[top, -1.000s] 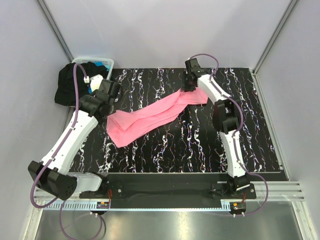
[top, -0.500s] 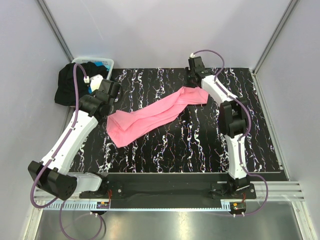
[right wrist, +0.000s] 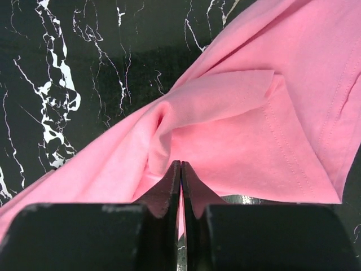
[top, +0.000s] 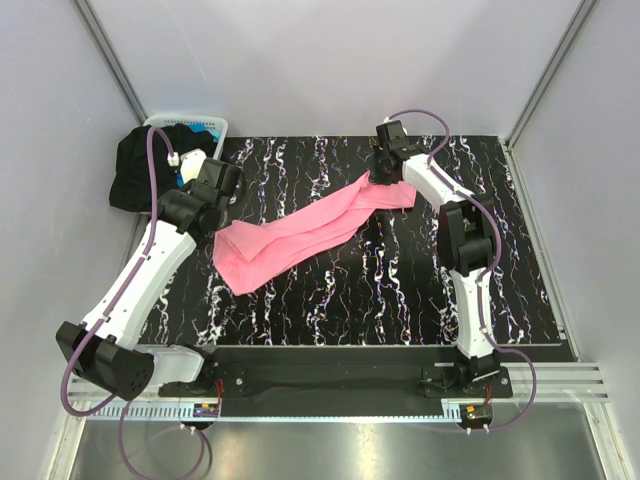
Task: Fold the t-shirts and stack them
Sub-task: Flatten the tshirt out
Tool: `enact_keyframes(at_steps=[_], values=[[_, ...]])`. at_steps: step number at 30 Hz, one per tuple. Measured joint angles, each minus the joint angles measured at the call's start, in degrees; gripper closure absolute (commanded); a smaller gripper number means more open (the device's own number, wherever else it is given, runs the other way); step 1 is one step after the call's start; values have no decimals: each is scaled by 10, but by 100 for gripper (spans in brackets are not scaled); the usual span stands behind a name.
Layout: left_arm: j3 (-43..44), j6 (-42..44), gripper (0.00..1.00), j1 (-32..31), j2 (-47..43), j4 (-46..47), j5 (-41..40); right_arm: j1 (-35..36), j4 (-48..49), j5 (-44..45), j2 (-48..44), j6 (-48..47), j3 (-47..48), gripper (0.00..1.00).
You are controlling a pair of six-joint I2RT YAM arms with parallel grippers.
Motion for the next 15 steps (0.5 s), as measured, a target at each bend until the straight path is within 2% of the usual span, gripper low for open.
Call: enact_keyframes(at_steps=[10, 15], values=[[0, 0, 100, 0, 0, 0, 0, 0, -9, -46, 51, 2, 90, 95], [0, 0, 100, 0, 0, 0, 0, -1, -20, -39, 58, 6, 96, 96]])
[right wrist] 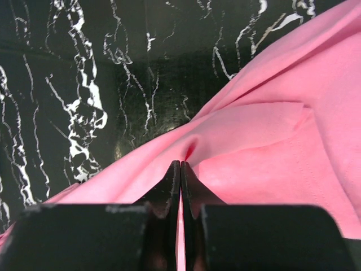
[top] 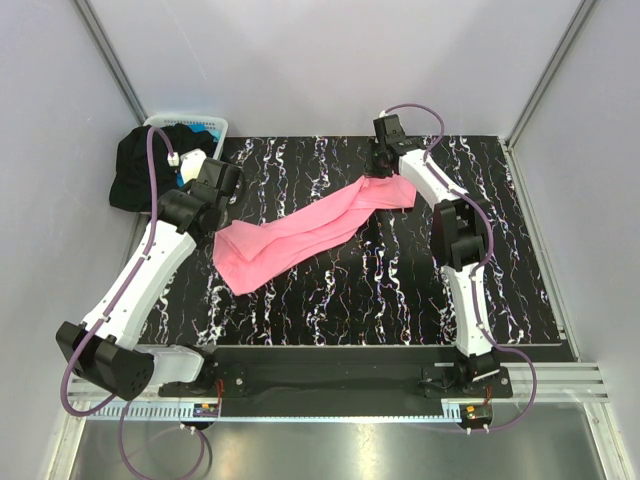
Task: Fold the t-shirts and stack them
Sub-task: Flatten the tshirt out
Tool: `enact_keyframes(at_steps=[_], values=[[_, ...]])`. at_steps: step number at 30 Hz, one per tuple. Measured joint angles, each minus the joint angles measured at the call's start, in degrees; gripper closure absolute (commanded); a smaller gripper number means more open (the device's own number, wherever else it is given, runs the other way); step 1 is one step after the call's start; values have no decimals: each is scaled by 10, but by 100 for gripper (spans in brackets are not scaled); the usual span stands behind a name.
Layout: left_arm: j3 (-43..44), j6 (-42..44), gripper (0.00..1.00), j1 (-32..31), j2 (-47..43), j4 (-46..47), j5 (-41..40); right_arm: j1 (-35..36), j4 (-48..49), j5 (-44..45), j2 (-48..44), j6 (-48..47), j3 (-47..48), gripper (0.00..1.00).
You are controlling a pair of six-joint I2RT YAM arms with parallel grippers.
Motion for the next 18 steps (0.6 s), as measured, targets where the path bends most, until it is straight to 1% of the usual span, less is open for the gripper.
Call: enact_keyframes(at_steps=[4, 12, 18], values=[[0, 0, 100, 1, 0, 0, 0, 0, 0, 23, 0, -1, -1, 96], [0, 0, 100, 1, 11, 0, 0, 0, 0, 59, -7, -6, -24, 88], [0, 0, 100, 1, 12, 0, 0, 0, -1, 70, -7, -6, -51, 89]])
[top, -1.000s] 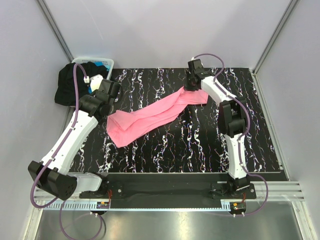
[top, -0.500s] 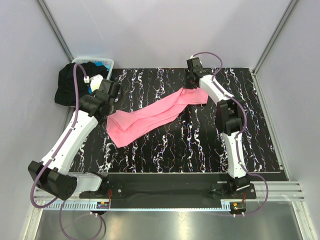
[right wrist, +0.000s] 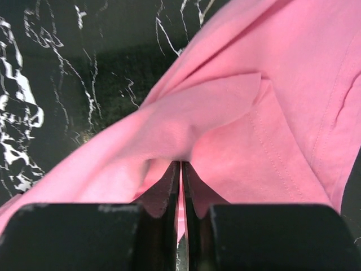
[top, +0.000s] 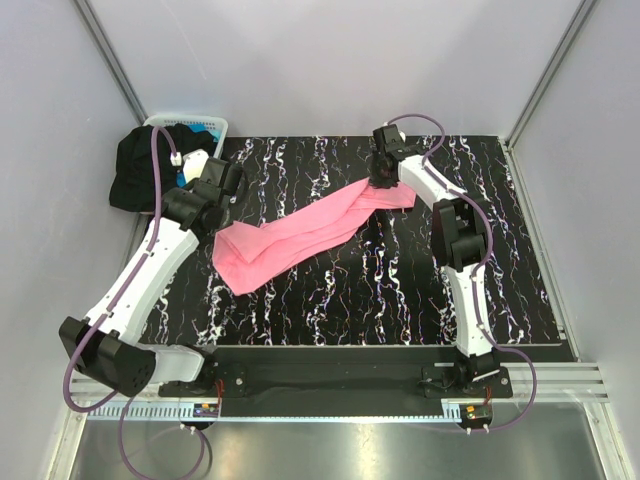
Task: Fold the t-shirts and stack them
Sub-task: Flatten the tshirt out
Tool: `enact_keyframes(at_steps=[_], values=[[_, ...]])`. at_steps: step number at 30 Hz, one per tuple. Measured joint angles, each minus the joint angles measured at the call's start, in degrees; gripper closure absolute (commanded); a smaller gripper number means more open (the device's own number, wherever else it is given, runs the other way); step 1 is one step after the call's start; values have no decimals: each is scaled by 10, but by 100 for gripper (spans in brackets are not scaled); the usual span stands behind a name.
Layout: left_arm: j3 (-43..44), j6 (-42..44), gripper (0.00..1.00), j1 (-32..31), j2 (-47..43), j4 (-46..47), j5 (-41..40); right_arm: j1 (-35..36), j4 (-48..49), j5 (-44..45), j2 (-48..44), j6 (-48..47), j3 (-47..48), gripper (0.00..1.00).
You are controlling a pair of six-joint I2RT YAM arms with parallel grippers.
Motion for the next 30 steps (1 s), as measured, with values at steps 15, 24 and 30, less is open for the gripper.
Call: enact_keyframes(at_steps=[15, 24, 30], values=[[0, 0, 100, 0, 0, 0, 0, 0, -6, -18, -10, -21, -25, 64], [0, 0, 100, 0, 0, 0, 0, -5, -4, -98, -6, -23, -17, 68], [0, 0, 100, 0, 0, 0, 0, -14, -4, -129, 8, -22, -1, 100]])
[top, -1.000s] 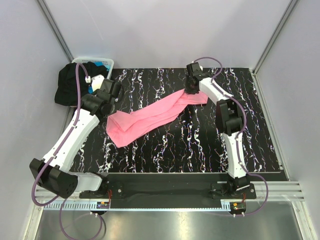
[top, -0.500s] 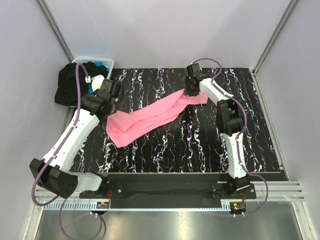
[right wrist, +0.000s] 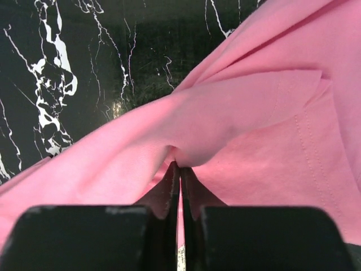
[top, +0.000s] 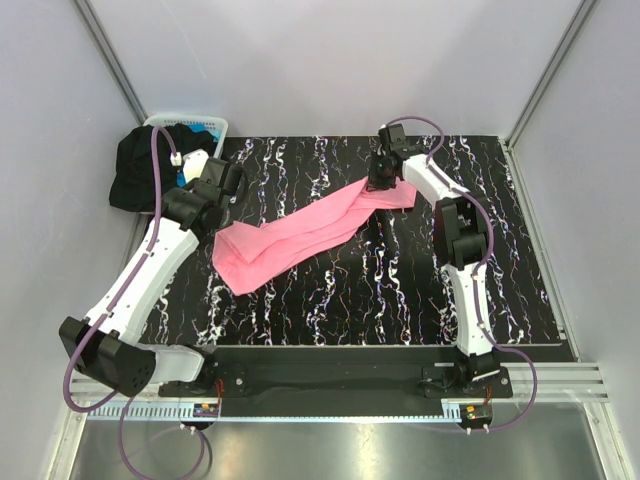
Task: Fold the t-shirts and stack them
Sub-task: Flatten the tshirt out
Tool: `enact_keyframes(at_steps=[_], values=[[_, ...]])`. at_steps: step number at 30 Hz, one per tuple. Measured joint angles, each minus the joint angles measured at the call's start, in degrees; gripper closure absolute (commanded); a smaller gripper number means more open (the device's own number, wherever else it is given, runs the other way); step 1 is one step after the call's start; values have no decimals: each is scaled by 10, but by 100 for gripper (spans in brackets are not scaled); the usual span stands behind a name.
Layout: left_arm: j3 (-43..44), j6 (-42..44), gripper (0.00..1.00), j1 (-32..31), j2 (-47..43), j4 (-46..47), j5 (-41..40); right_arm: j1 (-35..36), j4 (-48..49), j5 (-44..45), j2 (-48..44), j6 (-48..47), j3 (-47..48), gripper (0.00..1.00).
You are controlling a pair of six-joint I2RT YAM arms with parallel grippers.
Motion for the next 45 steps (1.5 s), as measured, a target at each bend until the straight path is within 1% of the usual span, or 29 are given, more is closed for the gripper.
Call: enact_keyframes(at_steps=[8, 12, 15, 17, 24, 28, 34, 37, 40, 43, 45], values=[[0, 0, 100, 0, 0, 0, 0, -2, 0, 2, -1, 0, 12, 100], [0, 0, 100, 0, -1, 0, 0, -2, 2, 39, -40, -3, -33, 100], [0, 0, 100, 0, -2, 0, 0, -2, -14, 75, -110, -2, -88, 100], [0, 0, 100, 0, -3, 0, 1, -2, -31, 95, -172, 2, -118, 100], [-5, 1, 100, -9, -10, 3, 6, -1, -66, 134, -376, 17, -209, 100], [-23, 3, 100, -17, -37, 4, 13, 0, -118, 152, -441, 33, -247, 100], [-34, 4, 100, -18, -75, 2, 15, 6, -203, 172, -501, 56, -280, 100], [-34, 3, 100, -18, -79, 1, 13, 11, -212, 187, -517, 61, -282, 100], [-34, 2, 100, -18, -76, -1, 9, 11, -199, 199, -498, 62, -281, 100], [-34, -4, 100, -18, -64, -1, -1, 11, -180, 205, -420, 62, -257, 100], [-31, -8, 100, -18, -54, -2, -11, 11, -165, 203, -327, 59, -212, 100]])
